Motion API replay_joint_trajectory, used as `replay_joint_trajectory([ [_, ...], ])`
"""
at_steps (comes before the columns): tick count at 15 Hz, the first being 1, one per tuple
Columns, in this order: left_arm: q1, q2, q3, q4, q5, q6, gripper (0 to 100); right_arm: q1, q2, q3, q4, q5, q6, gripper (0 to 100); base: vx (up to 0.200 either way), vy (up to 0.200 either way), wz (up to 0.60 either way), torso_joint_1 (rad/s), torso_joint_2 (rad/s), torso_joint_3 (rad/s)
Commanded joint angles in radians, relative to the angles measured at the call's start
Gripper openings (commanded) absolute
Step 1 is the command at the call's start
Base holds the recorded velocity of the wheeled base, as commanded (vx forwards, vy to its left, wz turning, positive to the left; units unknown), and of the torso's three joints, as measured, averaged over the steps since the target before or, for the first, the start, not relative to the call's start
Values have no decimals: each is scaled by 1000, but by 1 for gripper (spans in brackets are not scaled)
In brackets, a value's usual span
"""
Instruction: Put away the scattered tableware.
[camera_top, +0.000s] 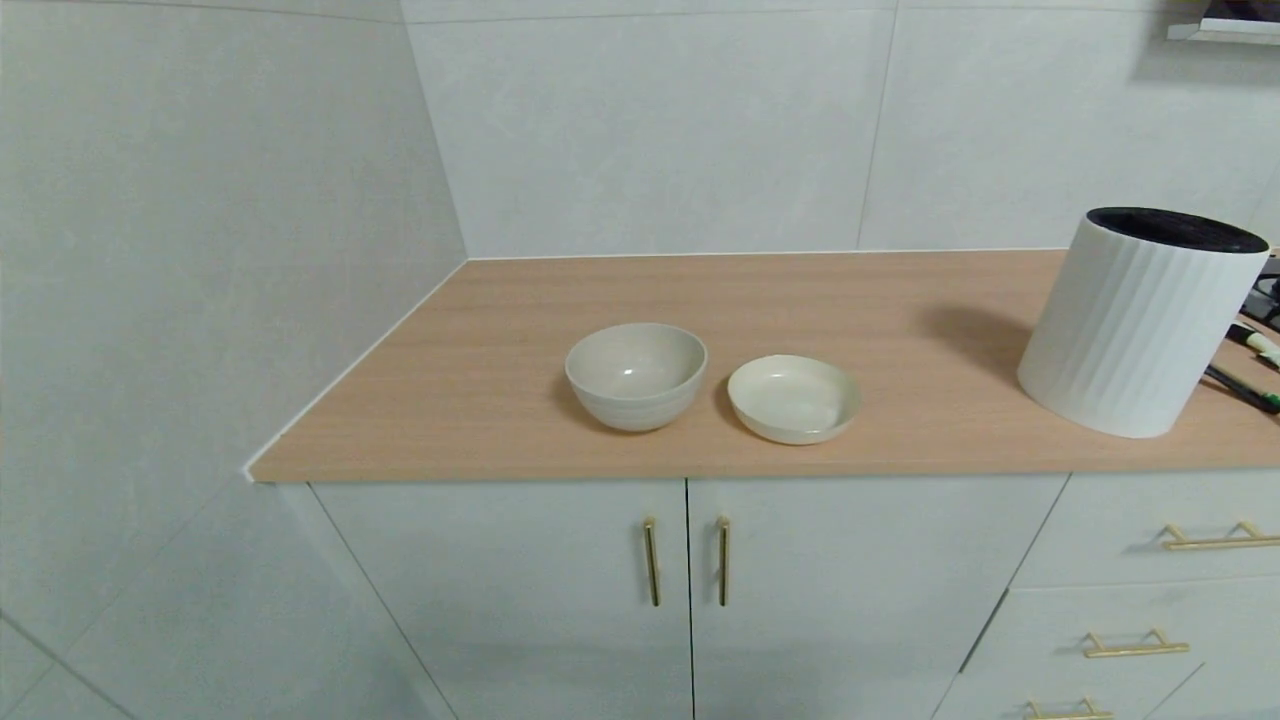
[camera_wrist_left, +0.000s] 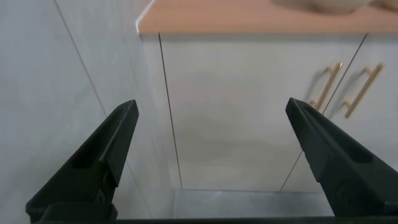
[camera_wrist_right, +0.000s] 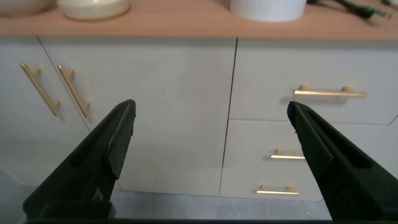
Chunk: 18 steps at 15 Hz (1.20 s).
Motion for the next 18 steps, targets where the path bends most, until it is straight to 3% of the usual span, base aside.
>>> replay_joint_trajectory([
  [1,0,0,0,0,0,0,100,0,1,0,0,-1,-1,100,0,0,0,-207,486,300],
  [12,0,0,0,0,0,0,100,0,1,0,0,1,-1,100,0,0,0,-179,470,298],
  [18,0,0,0,0,0,0,100,0,1,0,0,1,-1,100,0,0,0,-88,370,277],
])
